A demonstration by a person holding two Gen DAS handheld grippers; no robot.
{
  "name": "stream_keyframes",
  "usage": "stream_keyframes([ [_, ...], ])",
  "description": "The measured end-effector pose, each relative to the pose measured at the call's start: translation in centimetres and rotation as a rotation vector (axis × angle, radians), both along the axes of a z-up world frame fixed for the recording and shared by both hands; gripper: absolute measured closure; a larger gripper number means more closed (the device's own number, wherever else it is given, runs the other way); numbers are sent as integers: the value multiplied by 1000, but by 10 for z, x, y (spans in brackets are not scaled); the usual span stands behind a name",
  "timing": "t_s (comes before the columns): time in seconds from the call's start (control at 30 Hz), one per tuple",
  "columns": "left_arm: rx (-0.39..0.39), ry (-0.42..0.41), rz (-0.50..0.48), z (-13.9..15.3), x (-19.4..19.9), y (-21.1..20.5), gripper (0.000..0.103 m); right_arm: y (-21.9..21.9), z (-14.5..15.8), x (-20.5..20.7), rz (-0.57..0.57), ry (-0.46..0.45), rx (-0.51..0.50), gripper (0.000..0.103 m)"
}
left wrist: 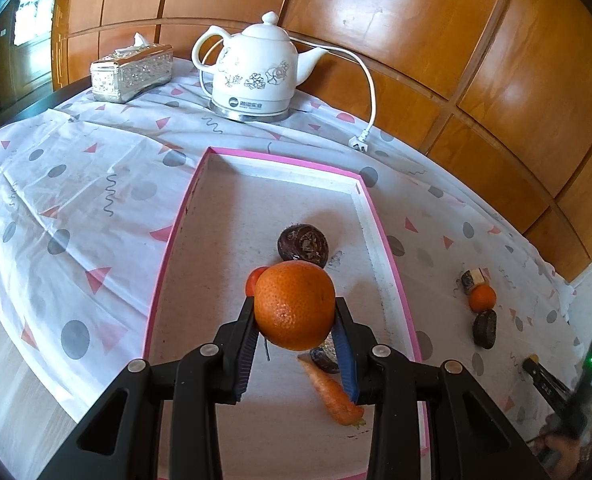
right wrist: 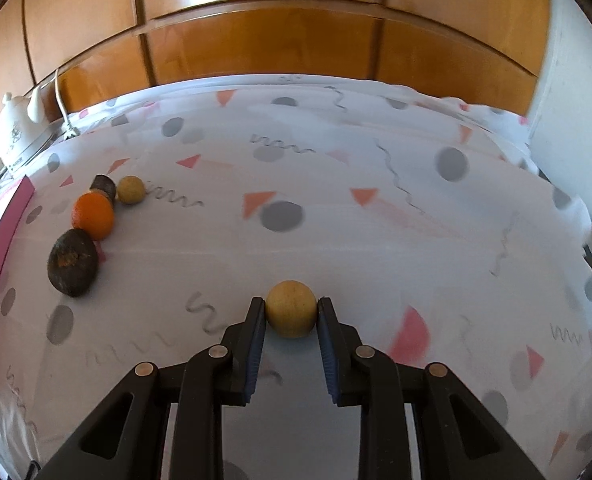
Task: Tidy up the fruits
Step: 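Lower the orange into the tray and open the left gripper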
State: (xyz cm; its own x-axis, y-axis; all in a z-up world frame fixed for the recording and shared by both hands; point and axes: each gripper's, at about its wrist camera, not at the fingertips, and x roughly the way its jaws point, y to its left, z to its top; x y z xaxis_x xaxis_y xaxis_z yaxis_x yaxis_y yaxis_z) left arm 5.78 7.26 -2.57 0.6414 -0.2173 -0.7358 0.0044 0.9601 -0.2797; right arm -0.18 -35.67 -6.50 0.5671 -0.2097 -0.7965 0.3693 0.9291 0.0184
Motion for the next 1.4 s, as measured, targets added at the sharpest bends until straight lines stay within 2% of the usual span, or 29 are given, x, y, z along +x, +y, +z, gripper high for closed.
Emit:
stream_keyframes([
  [0.3,30,23,48,-7,13,7,67,-4,-5,-13,-32,-33,-3,77],
  [0.57,62,12,84,-8,22,12,67,-5,-6,-15,-35,-47,0,77],
  [0.87,63,32,118,-14,29,15,66,-7,-7,-17,-35,-59,22,77],
  [0.97,63,27,119,-14,27,15,61,-6,-7,-16,-36,-60,19,77],
  [1.03,63,20,123,-13,25,15,50,-6,-7,-16,-35,-59,15,77],
  [1.4,60,-19,94,-3,4,8,48,-8,-7,-19,-35,-75,31,76],
])
